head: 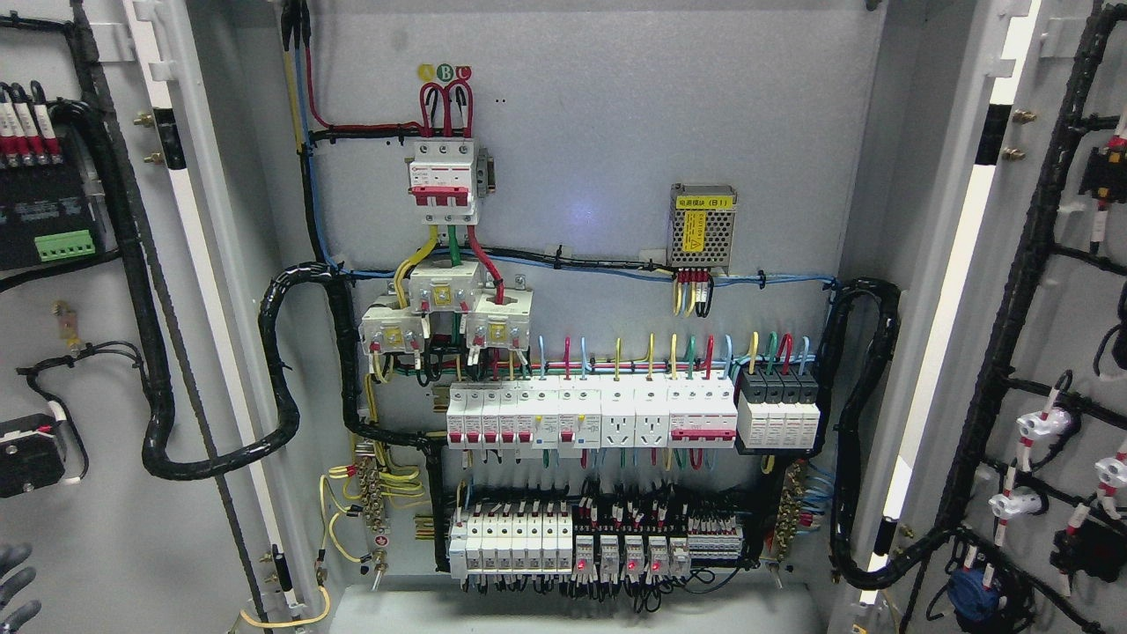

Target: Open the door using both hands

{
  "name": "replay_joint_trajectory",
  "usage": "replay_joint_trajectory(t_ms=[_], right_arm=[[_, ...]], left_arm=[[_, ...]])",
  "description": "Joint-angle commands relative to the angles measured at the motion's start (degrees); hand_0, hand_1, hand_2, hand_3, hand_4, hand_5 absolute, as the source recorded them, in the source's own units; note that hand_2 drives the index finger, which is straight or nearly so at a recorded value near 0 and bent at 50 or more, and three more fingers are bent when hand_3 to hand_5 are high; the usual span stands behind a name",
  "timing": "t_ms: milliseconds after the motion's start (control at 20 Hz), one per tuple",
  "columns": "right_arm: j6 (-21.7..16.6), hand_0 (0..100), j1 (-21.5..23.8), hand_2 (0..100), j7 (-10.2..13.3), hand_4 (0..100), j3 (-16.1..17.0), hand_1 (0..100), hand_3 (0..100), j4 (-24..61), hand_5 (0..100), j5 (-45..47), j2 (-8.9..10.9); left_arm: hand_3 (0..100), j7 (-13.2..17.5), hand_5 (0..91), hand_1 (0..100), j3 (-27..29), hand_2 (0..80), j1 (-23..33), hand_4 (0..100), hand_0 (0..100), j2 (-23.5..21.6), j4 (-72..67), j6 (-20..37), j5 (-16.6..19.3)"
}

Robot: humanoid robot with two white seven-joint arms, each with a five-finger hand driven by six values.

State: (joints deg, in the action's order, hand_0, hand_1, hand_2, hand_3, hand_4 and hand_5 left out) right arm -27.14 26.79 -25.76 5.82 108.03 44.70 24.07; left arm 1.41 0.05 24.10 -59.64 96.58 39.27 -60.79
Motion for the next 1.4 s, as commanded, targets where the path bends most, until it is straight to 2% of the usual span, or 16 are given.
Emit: replay_joint_trajectory(t_ms=[0, 250, 451, 551, 751, 951, 1152, 1352], right_arm=[[-0.02, 0, -0.16, 0, -0.16, 0, -6.95, 0, 0, -7.65, 0, -2.24, -0.07], [-0.02, 0, -1.56, 0, -0.16, 0, -11.26, 0, 0, -17.04, 0, -8.48, -1.48], [-0.02, 0, -4.90, 0, -0.16, 0, -16.09, 0, 0, -27.50, 0, -9.81, -2.01], [-0.02, 0, -6.57, 0, -0.16, 0, -17.41, 0, 0, -32.59, 0, -9.90, -3.41], [-0.02, 0, -9.20, 0, -0.16, 0, -17.33, 0, 0, -42.00, 0, -10.77, -6.92], [-0.28, 0, -10.53, 0, -0.16, 0, -16.45, 0, 0, -49.74, 0, -14.29, -10.70], [-0.55, 0, -11.76, 0, -0.16, 0, -16.45, 0, 0, -56.07, 0, -14.38, -11.85], [-0.63, 0, -12.20, 0, -0.08, 0, -16.36, 0, 0, -61.70, 0, -14.38, -13.96]], left_arm=[[0, 0.00, 0.0, 0, 0.83, 0.0, 5.60, 0, 0, 3.74, 3.08, 0.02, 2.25], [0, 0.00, 0.0, 0, -4.78, 0.0, 7.63, 0, 0, 8.65, 0.28, 0.11, 7.08], [0, 0.09, 0.0, 0, -8.91, 0.0, 7.72, 0, 0, 12.35, -4.38, 0.02, 8.93], [0, 0.09, 0.0, 0, -11.20, 0.0, 7.63, 0, 0, 14.28, -7.01, 0.02, 10.24], [0, 0.61, 0.0, 0, -15.42, 0.0, 6.76, 0, 0, 18.15, -14.65, -0.16, 10.51], [0, 3.68, 0.0, 0, -19.73, 0.0, 4.56, 0, 0, 21.75, -23.79, -0.24, 10.43], [0, 7.55, 0.0, 0, -21.14, 0.0, 3.51, 0, 0, 26.49, -32.84, -0.51, 10.51], [0, 10.28, 0.0, 0, -23.34, 0.0, 1.22, 0, 0, 29.75, -41.90, -0.68, 10.43]])
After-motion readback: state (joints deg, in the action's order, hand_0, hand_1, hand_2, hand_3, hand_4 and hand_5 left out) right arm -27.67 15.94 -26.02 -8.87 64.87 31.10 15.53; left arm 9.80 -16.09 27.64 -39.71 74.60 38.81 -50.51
